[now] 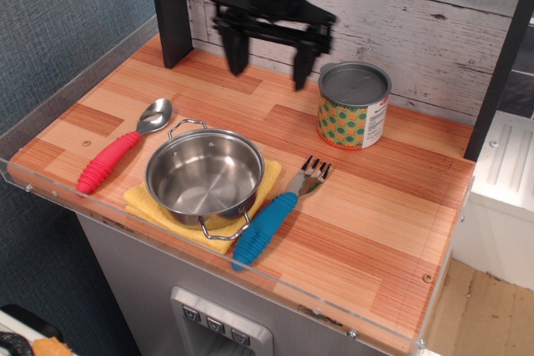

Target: Move the red spoon to the left of the pot

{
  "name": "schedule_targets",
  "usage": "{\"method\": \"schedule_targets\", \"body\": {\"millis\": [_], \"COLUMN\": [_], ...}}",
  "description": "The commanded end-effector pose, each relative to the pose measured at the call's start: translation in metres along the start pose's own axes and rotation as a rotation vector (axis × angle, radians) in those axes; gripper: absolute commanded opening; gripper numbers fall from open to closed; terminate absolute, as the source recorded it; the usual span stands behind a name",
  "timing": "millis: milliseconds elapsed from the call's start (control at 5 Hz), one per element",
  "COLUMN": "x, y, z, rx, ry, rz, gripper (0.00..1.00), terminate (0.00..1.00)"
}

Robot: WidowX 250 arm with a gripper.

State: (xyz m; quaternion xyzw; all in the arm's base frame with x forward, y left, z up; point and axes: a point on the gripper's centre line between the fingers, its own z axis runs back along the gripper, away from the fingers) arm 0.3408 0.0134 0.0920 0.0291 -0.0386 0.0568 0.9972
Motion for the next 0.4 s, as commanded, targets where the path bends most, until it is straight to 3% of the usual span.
{"method": "schedule_targets", "body": {"millis": [0,200], "x": [-0.004,-0.007], "y": [-0.038,-0.052], "z": [0.015,0.019], "rx": [-0.021,-0.063], "ry": [-0.044,-0.063], "rz": [-0.078,-0.086], "gripper": [1.0,1.0], "terminate": [0.0,1.0]}}
